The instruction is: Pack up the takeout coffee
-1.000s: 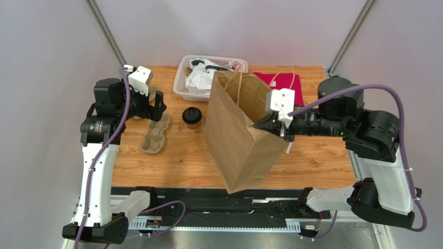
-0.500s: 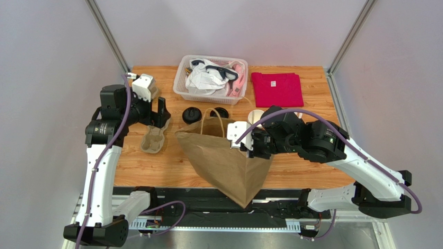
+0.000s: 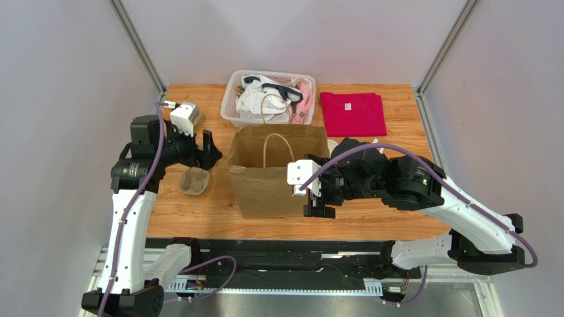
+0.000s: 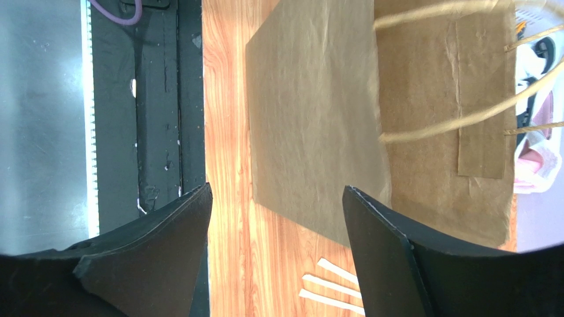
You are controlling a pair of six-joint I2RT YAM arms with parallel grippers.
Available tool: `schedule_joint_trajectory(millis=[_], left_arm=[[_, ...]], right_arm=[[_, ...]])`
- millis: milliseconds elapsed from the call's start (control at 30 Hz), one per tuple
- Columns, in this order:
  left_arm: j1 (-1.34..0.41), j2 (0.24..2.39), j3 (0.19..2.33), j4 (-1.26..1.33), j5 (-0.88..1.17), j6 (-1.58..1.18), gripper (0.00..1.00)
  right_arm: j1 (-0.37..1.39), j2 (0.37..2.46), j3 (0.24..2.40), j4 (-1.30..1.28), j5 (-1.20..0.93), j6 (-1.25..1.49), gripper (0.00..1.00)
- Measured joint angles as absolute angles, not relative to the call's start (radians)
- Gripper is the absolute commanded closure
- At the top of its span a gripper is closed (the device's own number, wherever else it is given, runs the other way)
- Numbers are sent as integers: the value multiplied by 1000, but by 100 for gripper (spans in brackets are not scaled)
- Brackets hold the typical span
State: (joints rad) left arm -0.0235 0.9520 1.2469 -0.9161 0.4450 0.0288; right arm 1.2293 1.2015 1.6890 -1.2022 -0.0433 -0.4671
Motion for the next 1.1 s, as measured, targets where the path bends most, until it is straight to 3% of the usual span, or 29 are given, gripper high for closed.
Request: schedule_joint_trajectory(millis=[167,500,1100], left_arm=[[-23,931,1247,-917,448,30,4],[-12,933,1251,-945,535,26,3],[-11,829,1261,-952,692,15,4]], right_arm=[[1189,1204,1787,-1214,-44,-450,22],[779,1316,2069,-1165,-116,-440,23],[697,1592,2009,-1116,-215,-664,20]])
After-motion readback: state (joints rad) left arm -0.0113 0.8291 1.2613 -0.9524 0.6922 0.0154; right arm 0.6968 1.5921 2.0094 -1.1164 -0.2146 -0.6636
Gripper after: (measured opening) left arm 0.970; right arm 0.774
